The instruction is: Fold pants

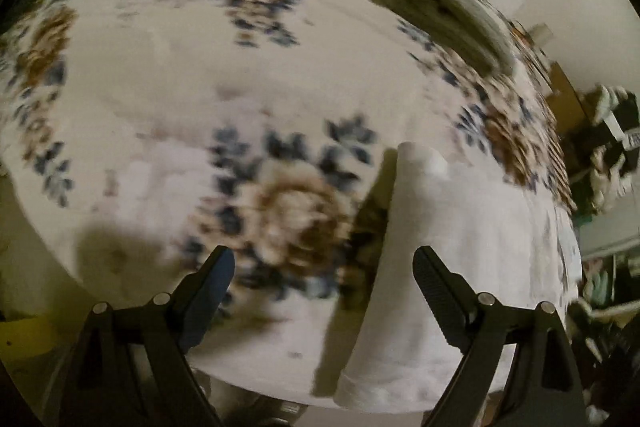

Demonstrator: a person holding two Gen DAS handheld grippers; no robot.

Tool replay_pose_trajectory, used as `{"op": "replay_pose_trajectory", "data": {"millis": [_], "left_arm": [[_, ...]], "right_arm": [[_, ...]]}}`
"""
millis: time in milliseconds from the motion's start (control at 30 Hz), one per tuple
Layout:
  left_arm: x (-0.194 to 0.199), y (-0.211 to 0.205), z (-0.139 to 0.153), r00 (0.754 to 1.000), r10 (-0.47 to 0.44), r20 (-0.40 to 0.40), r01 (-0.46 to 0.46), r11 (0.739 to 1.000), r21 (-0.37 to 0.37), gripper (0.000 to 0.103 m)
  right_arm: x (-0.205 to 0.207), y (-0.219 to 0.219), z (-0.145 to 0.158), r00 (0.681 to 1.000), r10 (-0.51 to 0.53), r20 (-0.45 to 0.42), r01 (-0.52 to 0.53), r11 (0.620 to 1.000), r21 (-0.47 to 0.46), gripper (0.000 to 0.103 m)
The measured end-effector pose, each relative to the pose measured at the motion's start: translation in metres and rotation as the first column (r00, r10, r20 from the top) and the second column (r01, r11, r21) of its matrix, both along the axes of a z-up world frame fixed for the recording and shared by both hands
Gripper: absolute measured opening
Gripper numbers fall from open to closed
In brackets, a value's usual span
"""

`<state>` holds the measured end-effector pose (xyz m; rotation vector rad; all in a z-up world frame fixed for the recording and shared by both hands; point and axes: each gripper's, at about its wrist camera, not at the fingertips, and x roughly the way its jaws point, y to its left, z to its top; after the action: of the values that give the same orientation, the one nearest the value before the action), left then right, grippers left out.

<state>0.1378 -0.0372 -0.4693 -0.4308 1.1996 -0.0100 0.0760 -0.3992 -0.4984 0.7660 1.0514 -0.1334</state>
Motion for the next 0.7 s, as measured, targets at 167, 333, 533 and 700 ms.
{"op": "replay_pose_trajectory", "data": {"millis": [167, 333, 533, 700], "left_arm": [[0.011, -0.046, -0.014, 0.995, -0.095, -0.021, 0.093, 0.993, -0.069, 0.091], [0.032, -0.088, -0.031, 0.978, -0.205, -0.042, 0.202, 0.977, -0.061, 0.091], [0.059, -0.117, -0.054, 0.955, -0.288, -0.068, 0.287, 0.957, -0.027, 0.091], [0.07, -0.12, -0.073, 0.946, -0.307, -0.104, 0.302, 0.952, -0.056, 0.103]], "right_arm": [[-0.052, -0.07, -0.024, 0.989, -0.109, -0.097, 0.107, 0.994, -0.032, 0.019], [-0.042, -0.082, -0.076, 0.964, -0.002, -0.265, 0.012, 0.999, 0.036, 0.041], [-0.013, -0.113, -0.081, 0.987, 0.032, -0.159, -0.023, 0.998, 0.059, 0.094], [0.037, -0.119, -0.134, 0.971, 0.147, -0.19, -0.089, 0.955, 0.283, 0.094]]}}
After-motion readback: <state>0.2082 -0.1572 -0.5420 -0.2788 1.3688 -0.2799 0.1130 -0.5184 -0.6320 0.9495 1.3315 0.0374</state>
